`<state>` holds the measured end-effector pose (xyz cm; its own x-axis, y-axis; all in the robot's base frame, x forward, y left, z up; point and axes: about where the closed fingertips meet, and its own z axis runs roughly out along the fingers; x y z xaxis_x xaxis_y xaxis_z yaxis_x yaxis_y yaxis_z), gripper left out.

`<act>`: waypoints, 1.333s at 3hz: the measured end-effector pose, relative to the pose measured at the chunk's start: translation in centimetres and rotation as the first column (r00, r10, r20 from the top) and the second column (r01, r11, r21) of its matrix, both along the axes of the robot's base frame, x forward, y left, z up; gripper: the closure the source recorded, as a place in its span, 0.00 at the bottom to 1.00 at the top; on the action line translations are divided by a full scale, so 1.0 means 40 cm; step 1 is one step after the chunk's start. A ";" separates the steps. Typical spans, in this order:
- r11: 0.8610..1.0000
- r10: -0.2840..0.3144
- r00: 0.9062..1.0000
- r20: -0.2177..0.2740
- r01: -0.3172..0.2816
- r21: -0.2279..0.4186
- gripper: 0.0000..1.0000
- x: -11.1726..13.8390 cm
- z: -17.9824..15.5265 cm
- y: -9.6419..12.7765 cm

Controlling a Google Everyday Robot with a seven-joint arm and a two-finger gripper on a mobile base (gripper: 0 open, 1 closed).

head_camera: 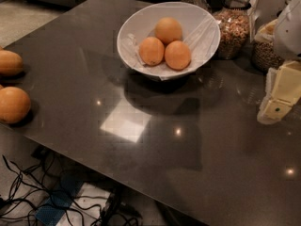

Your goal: Pick orange from white bowl

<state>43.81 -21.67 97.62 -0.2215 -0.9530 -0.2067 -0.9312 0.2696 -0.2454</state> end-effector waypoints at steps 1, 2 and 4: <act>1.000 0.000 1.000 0.000 0.000 0.000 0.00 0.000 0.000 0.000; 0.999 0.027 1.000 0.016 -0.027 0.031 0.00 0.027 0.000 0.023; 0.981 0.142 0.979 0.147 -0.159 0.114 0.00 0.149 0.007 0.117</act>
Offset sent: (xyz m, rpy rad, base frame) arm 0.0239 0.0191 -0.0046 0.0725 -0.0142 0.0631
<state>49.79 -16.97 97.89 -0.0384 -0.9379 -0.3447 -0.9231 0.1654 -0.3471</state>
